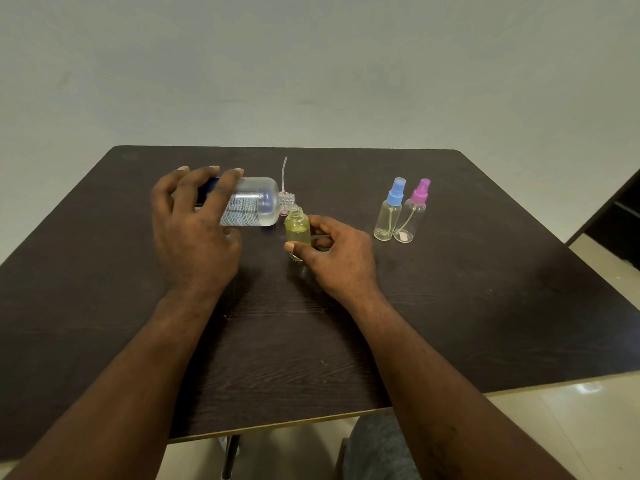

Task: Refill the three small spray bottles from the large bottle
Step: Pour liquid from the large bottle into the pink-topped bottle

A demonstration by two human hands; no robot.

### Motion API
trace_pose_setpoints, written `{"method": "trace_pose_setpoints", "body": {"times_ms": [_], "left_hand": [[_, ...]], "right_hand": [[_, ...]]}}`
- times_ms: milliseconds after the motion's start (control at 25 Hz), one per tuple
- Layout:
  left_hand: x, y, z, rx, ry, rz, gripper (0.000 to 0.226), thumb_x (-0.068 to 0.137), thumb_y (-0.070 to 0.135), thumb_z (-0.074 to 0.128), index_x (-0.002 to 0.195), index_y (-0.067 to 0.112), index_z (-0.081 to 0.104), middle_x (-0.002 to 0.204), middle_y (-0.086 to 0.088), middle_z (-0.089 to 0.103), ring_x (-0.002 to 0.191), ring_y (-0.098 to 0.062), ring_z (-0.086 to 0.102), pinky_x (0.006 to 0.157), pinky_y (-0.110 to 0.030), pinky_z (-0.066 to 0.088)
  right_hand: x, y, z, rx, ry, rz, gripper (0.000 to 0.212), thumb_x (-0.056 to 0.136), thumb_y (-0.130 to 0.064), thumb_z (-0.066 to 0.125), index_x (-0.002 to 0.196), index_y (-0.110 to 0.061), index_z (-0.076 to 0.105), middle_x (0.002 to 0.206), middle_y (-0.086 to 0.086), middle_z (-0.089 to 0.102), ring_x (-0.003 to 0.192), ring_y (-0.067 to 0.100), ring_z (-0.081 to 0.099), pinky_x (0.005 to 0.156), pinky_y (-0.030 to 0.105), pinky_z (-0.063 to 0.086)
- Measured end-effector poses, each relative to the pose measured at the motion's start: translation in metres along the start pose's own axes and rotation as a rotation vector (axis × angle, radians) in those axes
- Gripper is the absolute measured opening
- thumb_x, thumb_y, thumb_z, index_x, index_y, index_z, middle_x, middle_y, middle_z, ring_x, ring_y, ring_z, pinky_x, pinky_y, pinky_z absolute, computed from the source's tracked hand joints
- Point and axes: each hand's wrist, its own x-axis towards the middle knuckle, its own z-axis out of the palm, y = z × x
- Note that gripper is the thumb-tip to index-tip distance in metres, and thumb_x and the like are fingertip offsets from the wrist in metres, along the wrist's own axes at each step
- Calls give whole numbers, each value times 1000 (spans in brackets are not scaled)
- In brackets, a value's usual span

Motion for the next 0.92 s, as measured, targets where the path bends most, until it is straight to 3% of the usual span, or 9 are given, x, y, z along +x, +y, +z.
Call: {"method": "trace_pose_setpoints", "body": {"times_ms": [440,920], "left_hand": [[0,0,1,7,7,-5,75,79,2,72,148,28,57,146,-3,54,141,-35,37,99,-51,52],[0,0,2,1,9,-8,74,80,2,71,147,29,58,146,-1,54,141,-35,38,97,-49,53]], "right_hand": [[0,0,-1,3,-11,-9,52,85,-32,87,133,-27,70,122,-11,76,104,0,70,90,19,58],[0,3,1,28,1,-21,48,84,-31,88,130,-27,73,117,-12,78,103,1,72,91,26,61]]}}
